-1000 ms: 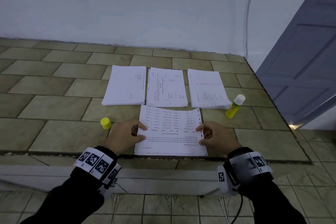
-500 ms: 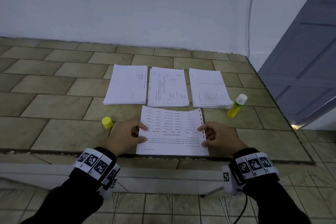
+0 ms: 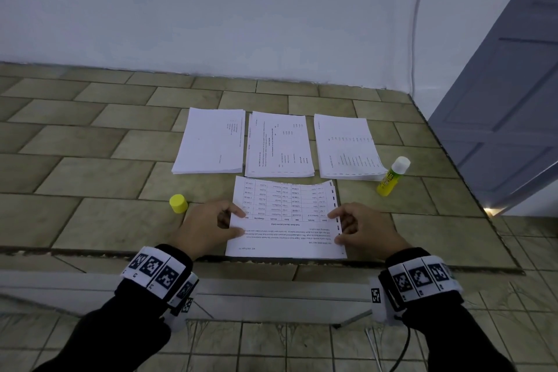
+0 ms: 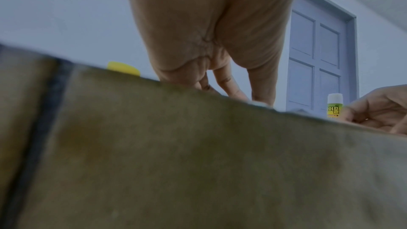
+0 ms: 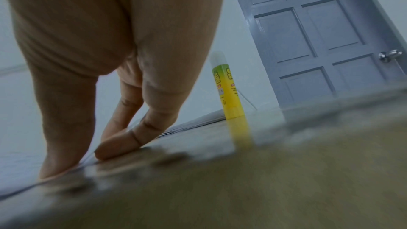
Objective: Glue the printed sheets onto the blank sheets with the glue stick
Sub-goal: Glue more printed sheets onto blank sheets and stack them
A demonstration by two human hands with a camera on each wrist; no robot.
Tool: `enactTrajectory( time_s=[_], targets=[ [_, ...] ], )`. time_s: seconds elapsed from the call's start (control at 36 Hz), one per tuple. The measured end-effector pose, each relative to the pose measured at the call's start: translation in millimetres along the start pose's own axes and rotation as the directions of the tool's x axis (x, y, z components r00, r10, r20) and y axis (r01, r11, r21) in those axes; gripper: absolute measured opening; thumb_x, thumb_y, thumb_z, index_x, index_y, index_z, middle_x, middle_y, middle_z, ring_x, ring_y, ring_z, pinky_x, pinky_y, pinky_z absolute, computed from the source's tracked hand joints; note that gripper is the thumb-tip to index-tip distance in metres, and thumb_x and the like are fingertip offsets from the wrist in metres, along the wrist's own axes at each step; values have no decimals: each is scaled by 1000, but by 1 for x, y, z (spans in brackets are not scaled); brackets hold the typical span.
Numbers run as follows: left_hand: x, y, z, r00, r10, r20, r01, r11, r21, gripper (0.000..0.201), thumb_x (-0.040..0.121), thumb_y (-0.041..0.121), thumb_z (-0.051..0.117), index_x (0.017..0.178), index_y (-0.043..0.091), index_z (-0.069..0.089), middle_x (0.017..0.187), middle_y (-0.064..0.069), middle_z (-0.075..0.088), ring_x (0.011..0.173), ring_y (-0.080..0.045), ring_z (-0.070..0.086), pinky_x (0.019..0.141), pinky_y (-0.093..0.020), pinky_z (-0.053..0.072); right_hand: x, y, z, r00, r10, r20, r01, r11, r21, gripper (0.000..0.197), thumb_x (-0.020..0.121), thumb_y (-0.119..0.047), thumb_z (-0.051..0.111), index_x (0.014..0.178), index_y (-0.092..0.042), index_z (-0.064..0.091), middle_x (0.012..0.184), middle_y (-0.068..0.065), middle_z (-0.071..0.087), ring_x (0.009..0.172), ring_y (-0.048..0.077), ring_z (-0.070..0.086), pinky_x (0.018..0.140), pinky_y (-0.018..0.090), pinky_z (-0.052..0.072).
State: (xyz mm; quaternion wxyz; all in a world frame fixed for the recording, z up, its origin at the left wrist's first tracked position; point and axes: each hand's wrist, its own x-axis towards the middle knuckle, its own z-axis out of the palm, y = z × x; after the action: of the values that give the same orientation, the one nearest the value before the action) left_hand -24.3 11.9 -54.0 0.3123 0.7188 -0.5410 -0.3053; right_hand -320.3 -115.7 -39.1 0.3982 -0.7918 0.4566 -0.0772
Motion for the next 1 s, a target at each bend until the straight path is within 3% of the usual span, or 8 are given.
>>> enactTrajectory(
  time_s=[0.28, 0.39, 0.47, 0.56, 0.69, 0.81, 0.89, 1.0],
  targets=[
    [3, -6, 1, 999, 33, -13, -31, 996, 78, 38, 75, 11, 83, 84, 39, 59, 90, 4, 64, 78, -12, 62, 65, -12, 48, -4, -12, 3, 1000, 25, 10, -21, 952, -304, 44, 82, -17, 75, 123, -20, 59, 114, -4, 38, 93, 6, 47, 67, 1, 36],
    [3, -3, 0, 999, 40, -4, -37, 956, 291, 27, 78, 26, 80, 93, 34, 60, 103, 9, 45, 88, -7, 52, 75, -16, 39, -8, -19, 5, 999, 34, -6, -33, 913, -406, 44, 86, -21, 69, 127, -24, 55, 131, 1, 37, 122, 16, 37, 95, 16, 32],
    [3, -3, 4, 996, 85, -1, -72, 847, 527, 51, 72, 58, 53, 115, 30, 59, 128, 2, 45, 125, -20, 39, 97, -35, 38, -14, -28, 7, 999, 25, -32, -38, 843, -536, 45, 87, -26, 61, 131, -27, 51, 142, 1, 31, 130, 20, 30, 101, 27, 33],
    [9, 1, 16, 991, 132, -24, -101, 852, 514, 79, 75, 61, 22, 139, 21, 47, 158, -8, 25, 148, -27, 17, 114, -48, 26, -17, -34, 10, 998, 16, -57, -48, 793, -607, 44, 87, -27, 57, 130, -27, 49, 145, 1, 29, 130, 22, 29, 99, 30, 37],
    [13, -4, 39, 998, 53, 25, -57, 782, 620, 90, 80, 57, -14, 156, 16, 8, 164, 2, -5, 147, -12, -20, 120, -51, -3, -17, -39, 15, 998, 12, -66, -53, 745, -664, 39, 90, -28, 51, 129, -23, 50, 148, 3, 27, 133, 24, 26, 102, 37, 37],
    [13, -12, 44, 996, 89, -23, -54, 762, 645, 84, 85, 53, -11, 156, 15, 11, 164, 1, 1, 149, -15, -11, 119, -53, -5, -11, -46, 27, 996, -16, -87, -51, 699, -713, 47, 97, -45, 41, 134, -17, 47, 159, 10, 12, 144, 30, 13, 116, 50, 19],
    [13, -12, 45, 996, 89, -20, -55, 754, 655, 82, 87, 52, -9, 156, 14, 12, 164, 1, 3, 151, -21, -2, 118, -54, -4, -4, -60, 52, 996, -91, -3, 68, 772, -632, 72, 96, -60, 14, 150, -15, 23, 162, 6, -4, 150, 25, -5, 120, 53, -2],
    [14, -14, 45, 991, 126, -41, -65, 735, 675, 65, 97, 43, 17, 146, 8, 42, 155, -8, 35, 143, -30, 33, 110, -62, 23, 16, -73, 95, 967, -230, 109, 251, 789, -560, 90, 82, -67, -12, 155, -15, 3, 162, 1, -9, 149, 17, -11, 116, 48, -14]
  ],
)
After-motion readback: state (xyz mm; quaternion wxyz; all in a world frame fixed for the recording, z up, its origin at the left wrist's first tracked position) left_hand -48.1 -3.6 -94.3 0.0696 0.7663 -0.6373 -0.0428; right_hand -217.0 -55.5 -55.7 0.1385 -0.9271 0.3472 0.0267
